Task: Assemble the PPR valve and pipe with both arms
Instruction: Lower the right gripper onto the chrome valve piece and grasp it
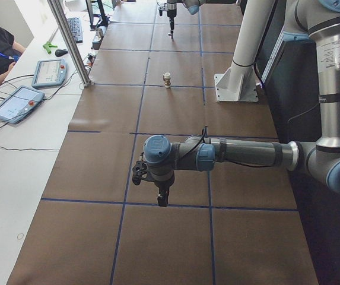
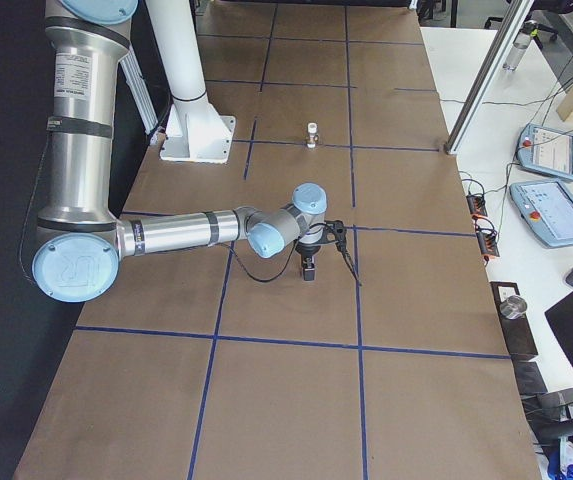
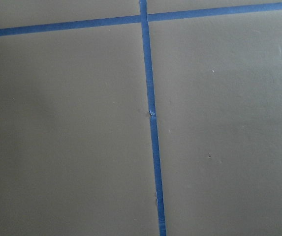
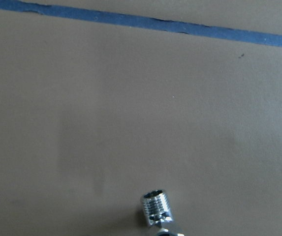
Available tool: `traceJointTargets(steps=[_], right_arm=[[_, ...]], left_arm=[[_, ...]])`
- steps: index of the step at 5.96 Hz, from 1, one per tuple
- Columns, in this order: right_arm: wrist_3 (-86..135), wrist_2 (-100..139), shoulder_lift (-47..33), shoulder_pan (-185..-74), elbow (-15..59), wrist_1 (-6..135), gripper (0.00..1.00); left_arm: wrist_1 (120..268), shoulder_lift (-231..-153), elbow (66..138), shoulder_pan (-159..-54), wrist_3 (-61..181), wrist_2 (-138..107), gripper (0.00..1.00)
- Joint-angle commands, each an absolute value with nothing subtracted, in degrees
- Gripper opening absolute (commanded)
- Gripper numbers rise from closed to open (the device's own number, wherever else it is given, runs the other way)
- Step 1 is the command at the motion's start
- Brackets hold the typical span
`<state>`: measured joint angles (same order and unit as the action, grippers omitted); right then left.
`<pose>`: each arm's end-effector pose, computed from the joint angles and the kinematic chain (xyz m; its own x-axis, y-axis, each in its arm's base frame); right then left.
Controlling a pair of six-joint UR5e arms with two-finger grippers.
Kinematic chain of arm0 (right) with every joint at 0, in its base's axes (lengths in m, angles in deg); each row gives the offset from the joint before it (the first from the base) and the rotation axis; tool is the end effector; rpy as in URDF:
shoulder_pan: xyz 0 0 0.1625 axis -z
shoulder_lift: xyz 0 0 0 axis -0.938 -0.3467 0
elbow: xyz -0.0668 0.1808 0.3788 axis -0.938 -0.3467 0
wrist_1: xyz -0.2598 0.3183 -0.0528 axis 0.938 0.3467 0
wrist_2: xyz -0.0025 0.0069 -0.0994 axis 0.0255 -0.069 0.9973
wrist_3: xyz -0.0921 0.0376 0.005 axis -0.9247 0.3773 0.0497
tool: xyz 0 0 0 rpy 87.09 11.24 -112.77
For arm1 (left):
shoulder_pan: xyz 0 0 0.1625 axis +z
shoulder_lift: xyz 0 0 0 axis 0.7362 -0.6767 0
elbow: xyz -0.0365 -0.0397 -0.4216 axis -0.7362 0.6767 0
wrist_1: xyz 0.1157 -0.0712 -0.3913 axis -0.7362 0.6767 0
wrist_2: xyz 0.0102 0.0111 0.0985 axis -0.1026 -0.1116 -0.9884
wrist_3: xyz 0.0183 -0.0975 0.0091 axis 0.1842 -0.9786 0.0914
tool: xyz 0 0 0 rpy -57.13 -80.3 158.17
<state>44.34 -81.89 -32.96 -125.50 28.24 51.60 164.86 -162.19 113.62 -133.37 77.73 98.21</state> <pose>-0.2032 -0.4356 0.5871 0.7131 -0.1347 0.6880 0.0848 0.9907 0.1060 -0.0333 -0.4166 0.6377 0.6980 0.0921 -0.7102 -0.1056 0.9941 0.0251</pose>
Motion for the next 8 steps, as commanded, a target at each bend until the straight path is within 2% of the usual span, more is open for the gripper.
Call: traceJointTargets(steps=[1,3,5,6,7,8], right_arm=[[44.4,-80.9,-32.9,-124.6,27.9,51.6,0.85],[43.8,-81.1,-32.7,-124.6,27.8,51.6,0.44],[43.7,-81.0,-32.9,-124.6,27.9,51.6,0.13],[43.8,-81.0,-32.8,-124.6,28.3,51.6,0.1],[44.3,-81.4,-32.0,-124.6,29.9,52.0,0.0],[46.0,-81.6,-29.6,-124.6,31.9,54.6,0.0]], left_arm=[[164.9,-162.2,113.6,-133.4,77.7,98.3,1.0],[164.9,-162.4,113.6,-133.5,77.6,98.2,1.0],[164.9,-162.6,113.7,-133.5,77.6,98.3,1.0],[164.9,-162.7,113.7,-133.5,77.6,98.3,1.0],[164.9,-162.7,113.7,-133.5,77.6,98.2,1.0],[164.8,-162.7,113.9,-133.5,77.5,98.1,1.0]])
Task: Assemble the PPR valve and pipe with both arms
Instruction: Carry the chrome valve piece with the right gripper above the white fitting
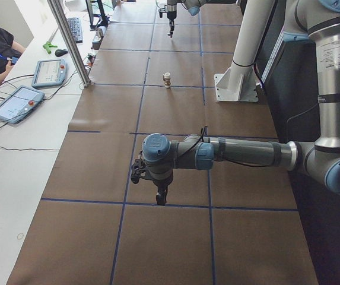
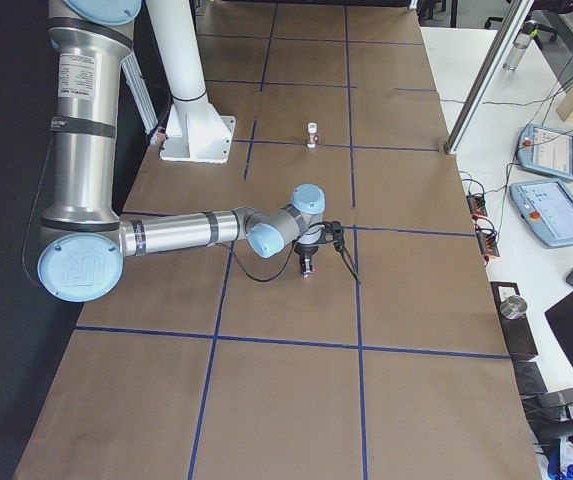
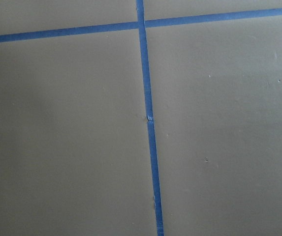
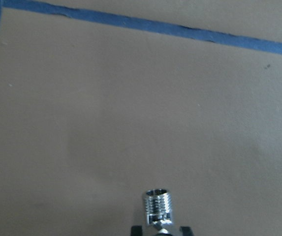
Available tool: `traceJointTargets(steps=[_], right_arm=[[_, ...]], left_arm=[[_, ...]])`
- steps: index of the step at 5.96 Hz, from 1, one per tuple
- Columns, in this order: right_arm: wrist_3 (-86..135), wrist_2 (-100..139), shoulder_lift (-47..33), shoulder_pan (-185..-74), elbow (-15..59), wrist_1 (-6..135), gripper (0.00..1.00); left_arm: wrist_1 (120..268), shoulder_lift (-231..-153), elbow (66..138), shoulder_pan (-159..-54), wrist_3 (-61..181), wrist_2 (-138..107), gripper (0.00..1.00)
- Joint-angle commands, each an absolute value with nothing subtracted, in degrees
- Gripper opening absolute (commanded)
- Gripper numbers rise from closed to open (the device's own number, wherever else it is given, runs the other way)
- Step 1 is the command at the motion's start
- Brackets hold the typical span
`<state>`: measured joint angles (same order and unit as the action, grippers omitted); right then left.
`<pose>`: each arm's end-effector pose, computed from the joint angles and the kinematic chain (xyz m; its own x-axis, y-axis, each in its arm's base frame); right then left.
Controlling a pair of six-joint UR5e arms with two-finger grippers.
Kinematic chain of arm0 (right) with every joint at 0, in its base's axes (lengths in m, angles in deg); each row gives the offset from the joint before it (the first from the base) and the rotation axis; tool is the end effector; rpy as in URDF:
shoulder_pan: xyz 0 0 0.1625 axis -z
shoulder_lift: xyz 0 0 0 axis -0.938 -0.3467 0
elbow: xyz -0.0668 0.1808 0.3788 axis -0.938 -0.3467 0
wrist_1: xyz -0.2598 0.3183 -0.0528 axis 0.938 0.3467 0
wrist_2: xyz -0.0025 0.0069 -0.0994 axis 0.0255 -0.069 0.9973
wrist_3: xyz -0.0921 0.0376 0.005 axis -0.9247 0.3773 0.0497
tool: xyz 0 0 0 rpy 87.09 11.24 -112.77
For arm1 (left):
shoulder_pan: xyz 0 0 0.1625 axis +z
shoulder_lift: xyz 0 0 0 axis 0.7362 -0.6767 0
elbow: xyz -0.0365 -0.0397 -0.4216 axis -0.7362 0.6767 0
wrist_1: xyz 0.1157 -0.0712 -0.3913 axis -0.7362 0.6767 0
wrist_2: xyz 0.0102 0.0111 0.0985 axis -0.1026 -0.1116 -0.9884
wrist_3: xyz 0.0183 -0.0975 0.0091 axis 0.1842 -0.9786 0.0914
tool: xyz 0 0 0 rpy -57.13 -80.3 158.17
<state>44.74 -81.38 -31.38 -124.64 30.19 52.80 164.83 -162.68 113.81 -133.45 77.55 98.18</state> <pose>-0.2153 -0.4417 0.5593 0.7005 -0.1613 0.6952 0.0882 0.9862 0.1400 -0.0336 -0.4207 0.6326 0.6982 0.0960 -0.7094 -0.1020 0.9942 0.0342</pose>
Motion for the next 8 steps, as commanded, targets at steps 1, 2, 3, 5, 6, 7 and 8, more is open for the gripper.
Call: traceJointTargets(steps=[1,2,3,5,6,7,8], right_arm=[[52.5,-81.5,-22.0,-124.6,32.7,61.2,0.0],[60.0,-80.9,-15.7,-122.0,32.6,64.8,0.0],[66.5,-80.7,-10.8,-120.4,32.9,67.8,0.0],[75.8,-77.5,1.0,-114.0,35.1,81.2,0.0],[82.2,-74.5,6.1,-111.1,35.1,84.8,0.0],[93.4,-71.6,10.8,-107.5,34.5,85.0,0.0],[98.7,-68.2,14.7,-104.6,32.7,86.3,0.0]], left_arm=[[164.7,-162.4,113.6,-133.5,77.5,97.9,1.0],[164.5,-162.2,113.6,-133.5,77.4,97.9,1.0],[164.2,-162.2,113.3,-133.5,77.3,97.9,1.0],[164.4,-162.2,114.1,-133.5,72.9,97.9,1.0],[164.6,-162.2,114.0,-133.5,72.8,98.0,1.0],[164.7,-162.4,114.1,-133.5,72.6,98.1,1.0],[164.6,-162.5,114.1,-133.5,72.6,98.1,1.0]])
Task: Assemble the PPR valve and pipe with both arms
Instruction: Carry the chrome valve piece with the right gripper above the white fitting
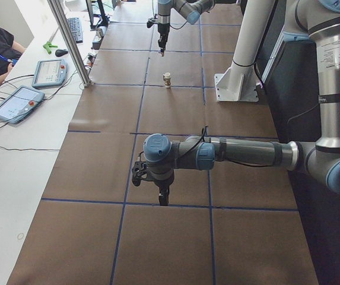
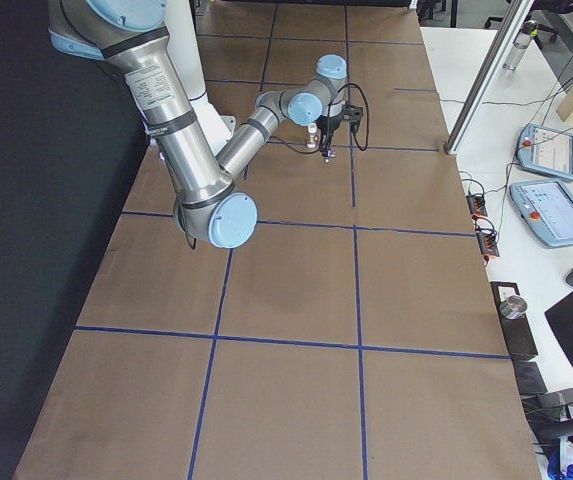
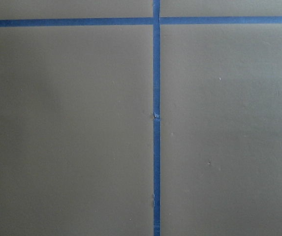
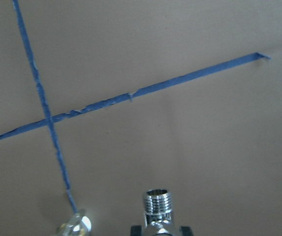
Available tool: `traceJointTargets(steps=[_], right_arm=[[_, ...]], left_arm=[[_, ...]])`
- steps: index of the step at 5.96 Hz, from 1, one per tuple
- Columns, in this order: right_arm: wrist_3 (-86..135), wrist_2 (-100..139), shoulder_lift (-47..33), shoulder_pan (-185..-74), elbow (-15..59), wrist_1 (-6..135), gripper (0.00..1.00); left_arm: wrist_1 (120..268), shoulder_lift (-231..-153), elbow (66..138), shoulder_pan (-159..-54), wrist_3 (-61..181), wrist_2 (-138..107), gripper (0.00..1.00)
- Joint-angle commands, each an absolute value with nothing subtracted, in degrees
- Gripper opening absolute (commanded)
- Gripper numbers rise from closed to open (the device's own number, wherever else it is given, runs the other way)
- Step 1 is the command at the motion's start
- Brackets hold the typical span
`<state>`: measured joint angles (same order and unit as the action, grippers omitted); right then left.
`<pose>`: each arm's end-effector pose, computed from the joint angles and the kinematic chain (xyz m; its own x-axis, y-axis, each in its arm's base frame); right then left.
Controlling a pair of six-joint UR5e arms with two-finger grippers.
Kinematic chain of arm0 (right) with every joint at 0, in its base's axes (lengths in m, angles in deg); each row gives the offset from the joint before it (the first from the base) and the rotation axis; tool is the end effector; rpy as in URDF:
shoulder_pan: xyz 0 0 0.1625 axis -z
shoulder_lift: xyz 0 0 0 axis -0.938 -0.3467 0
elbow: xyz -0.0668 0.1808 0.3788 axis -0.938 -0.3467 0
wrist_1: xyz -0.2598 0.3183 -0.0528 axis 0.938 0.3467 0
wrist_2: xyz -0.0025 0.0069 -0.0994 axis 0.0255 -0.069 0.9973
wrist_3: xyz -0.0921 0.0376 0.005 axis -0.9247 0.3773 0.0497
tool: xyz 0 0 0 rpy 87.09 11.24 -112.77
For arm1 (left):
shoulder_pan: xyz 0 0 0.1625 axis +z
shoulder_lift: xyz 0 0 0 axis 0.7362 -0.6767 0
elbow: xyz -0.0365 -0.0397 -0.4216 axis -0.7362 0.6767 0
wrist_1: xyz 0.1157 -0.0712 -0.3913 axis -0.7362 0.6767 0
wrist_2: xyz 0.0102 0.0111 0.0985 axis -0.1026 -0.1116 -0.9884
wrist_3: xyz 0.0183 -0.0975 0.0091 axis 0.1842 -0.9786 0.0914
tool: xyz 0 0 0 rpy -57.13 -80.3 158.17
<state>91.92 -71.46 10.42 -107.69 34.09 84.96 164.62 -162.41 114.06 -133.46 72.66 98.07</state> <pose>-0.4419 -0.4625 0.1832 0.5870 0.3326 0.7381 -0.2717 0.9398 -0.2074 -0.0340 -0.4185 0.6329 0.7059 0.0081 -0.7082 -0.0418 0.9987 -0.0303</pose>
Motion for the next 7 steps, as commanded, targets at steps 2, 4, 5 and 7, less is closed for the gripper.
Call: traceJointTargets(steps=[2,4,5,7], right_arm=[[108.6,-65.9,23.2,-102.0,25.9,88.8,0.0],[109.6,-65.2,23.4,-101.1,24.9,88.9,0.0],[97.1,-65.5,23.1,-101.0,25.4,89.9,0.0],[80.7,-66.0,23.4,-101.1,25.6,91.1,0.0]], left_arm=[[164.6,-162.5,114.0,-133.5,72.6,98.2,1.0],[164.7,-162.6,113.6,-133.4,72.6,98.2,1.0],[164.7,-162.6,113.6,-133.4,72.6,98.3,1.0],[164.7,-162.7,113.5,-133.4,72.6,98.2,1.0]])
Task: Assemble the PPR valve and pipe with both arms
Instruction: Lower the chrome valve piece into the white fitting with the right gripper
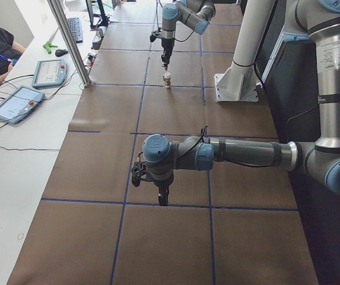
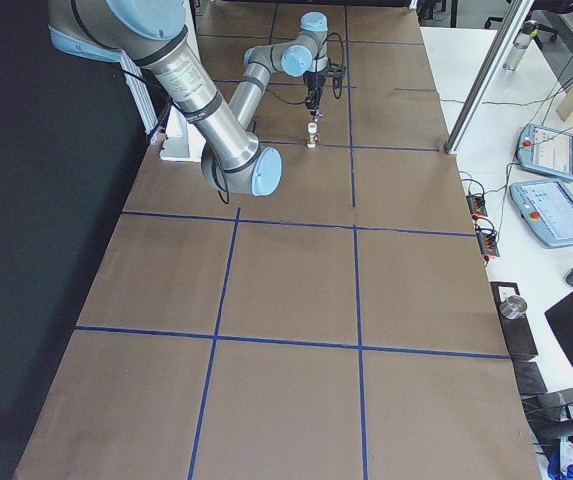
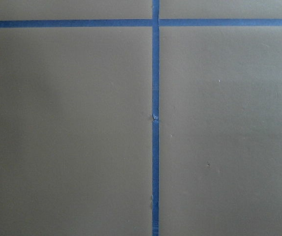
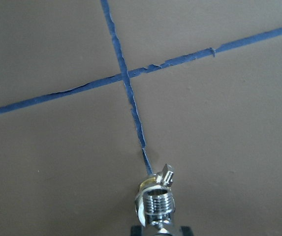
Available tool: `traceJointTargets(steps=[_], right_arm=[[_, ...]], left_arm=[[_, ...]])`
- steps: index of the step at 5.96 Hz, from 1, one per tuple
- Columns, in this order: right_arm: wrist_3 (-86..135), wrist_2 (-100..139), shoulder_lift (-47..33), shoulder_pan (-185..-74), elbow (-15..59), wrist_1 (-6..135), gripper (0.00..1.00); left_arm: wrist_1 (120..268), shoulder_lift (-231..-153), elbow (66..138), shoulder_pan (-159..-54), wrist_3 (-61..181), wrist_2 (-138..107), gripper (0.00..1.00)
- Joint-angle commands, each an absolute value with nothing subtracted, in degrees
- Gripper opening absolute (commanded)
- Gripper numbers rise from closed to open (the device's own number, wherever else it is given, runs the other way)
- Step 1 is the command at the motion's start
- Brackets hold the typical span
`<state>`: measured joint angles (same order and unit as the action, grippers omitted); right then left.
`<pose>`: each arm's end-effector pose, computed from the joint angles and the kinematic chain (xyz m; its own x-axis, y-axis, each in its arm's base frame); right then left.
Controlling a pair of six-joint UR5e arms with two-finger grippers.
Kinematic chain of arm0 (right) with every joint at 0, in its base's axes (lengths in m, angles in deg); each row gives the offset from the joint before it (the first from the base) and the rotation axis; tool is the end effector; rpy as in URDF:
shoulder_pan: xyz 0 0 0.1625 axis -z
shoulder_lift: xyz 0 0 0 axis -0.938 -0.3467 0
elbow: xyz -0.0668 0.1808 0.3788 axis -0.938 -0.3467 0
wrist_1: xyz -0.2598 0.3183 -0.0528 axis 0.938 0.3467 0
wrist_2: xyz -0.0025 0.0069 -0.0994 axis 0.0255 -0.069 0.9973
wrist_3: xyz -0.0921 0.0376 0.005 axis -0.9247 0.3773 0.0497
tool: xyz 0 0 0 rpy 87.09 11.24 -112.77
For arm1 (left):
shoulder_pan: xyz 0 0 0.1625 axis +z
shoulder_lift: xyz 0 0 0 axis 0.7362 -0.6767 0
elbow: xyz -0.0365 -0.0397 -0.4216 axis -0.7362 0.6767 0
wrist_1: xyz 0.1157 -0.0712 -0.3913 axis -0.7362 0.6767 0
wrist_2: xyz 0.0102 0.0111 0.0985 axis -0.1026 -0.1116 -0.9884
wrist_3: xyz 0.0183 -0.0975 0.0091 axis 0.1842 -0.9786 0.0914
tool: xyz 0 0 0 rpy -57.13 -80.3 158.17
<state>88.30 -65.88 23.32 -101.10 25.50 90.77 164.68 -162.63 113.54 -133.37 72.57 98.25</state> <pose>-0.5279 -0.4412 0.1060 0.6591 0.2122 0.7215 -0.1972 0.9746 -0.1064 -0.0330 -0.4199 0.6354 0.7040 0.0045 -0.7102 -0.0424 0.9985 -0.0357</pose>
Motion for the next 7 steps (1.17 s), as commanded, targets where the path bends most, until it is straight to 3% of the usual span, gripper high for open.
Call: traceJointTargets(steps=[1,7], right_arm=[[73.2,-66.0,23.6,-101.1,25.6,91.1,0.0],[67.3,-62.2,23.5,-98.0,24.8,90.9,0.0]], left_arm=[[164.7,-162.8,113.5,-133.4,72.6,98.2,1.0],[164.7,-162.8,113.6,-133.4,72.6,98.3,1.0]])
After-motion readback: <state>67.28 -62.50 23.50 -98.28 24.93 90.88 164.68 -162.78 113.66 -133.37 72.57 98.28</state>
